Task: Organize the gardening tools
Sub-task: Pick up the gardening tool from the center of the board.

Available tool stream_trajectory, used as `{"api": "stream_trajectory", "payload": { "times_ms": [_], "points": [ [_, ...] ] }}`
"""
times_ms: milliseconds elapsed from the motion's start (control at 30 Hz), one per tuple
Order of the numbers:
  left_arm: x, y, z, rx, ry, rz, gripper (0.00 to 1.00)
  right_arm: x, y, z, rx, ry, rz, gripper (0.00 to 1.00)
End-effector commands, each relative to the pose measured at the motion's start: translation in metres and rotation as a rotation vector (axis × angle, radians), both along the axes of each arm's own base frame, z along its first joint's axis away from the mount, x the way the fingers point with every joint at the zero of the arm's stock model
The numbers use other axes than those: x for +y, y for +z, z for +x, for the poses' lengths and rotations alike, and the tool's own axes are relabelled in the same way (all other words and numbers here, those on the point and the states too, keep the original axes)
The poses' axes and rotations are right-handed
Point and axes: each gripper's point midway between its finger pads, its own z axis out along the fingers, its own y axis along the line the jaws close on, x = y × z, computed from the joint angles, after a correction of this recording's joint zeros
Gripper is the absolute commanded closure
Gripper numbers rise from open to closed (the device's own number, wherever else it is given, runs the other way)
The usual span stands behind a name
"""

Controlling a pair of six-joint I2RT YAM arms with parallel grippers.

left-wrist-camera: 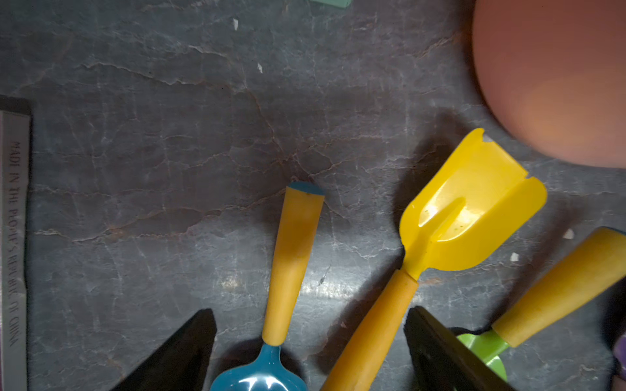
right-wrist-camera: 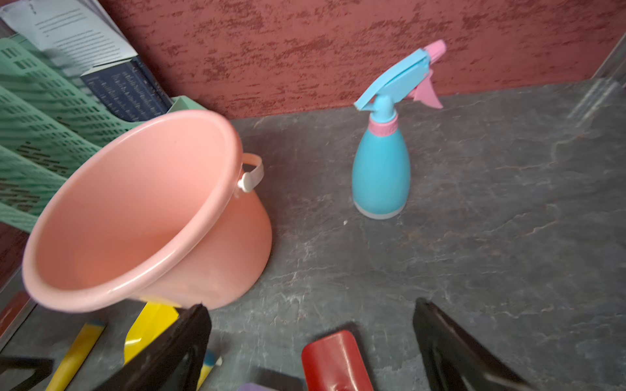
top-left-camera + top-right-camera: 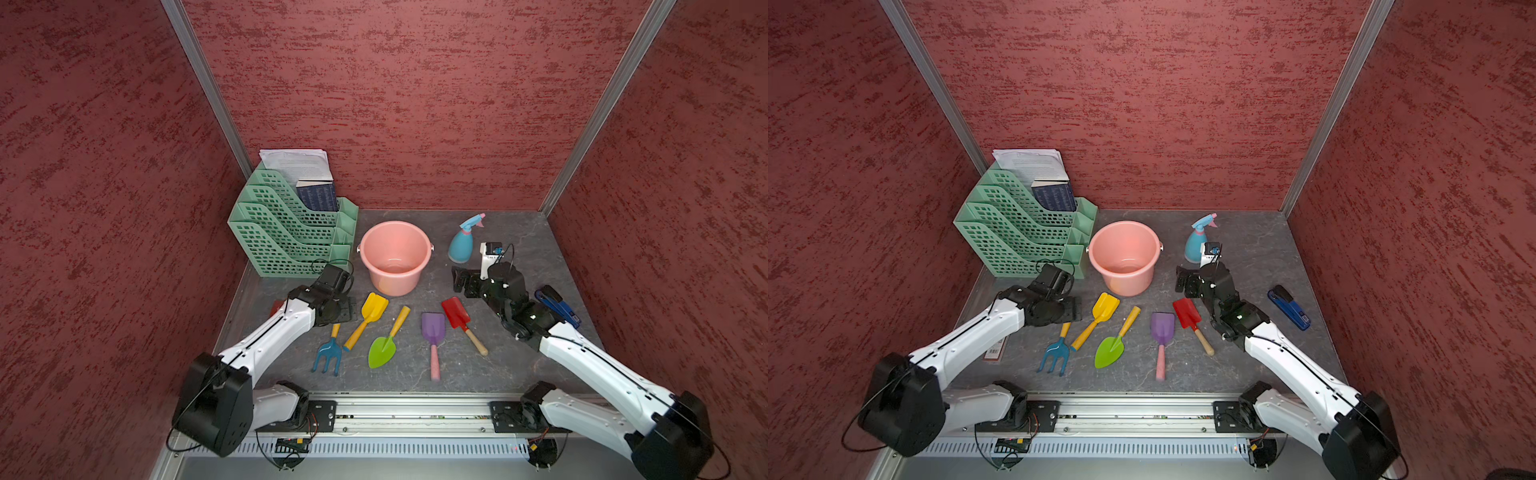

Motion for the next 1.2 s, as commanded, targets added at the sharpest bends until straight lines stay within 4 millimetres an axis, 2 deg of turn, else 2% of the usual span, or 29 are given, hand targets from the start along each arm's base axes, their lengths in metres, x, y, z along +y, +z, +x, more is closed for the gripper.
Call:
{"api": "stream_trajectory", "payload": {
  "times_ms": [0, 233, 467, 733, 900, 1167],
  "points": [
    [0.006, -0.004, 0.006, 0.025, -0.007, 0.029, 0.1, 0.015, 0.003, -0.02, 0.078, 0.106, 0.034, 0.02],
    [0.007, -0.026, 0.021, 0.097, -0.023, -0.002, 0.15, 0.015, 0.001, -0.025, 0.104, 0.123, 0.022, 0.02],
    [0.008, -0.038, 0.038, 0.141, -0.036, 0.006, 0.23, 0.016, -0.001, -0.022, 0.116, 0.116, 0.026, 0.02],
    [0.007, -0.055, 0.036, 0.223, -0.048, -0.007, 0.28, 0.016, -0.004, -0.021, 0.129, 0.111, 0.015, 0.01],
    [0.005, -0.062, 0.033, 0.26, -0.042, -0.026, 0.34, 0.017, -0.005, -0.02, 0.133, 0.106, 0.018, 0.02],
    [0.006, -0.065, 0.03, 0.278, -0.034, -0.027, 0.52, 0.016, -0.008, -0.018, 0.138, 0.097, 0.015, 0.02]
  ]
}}
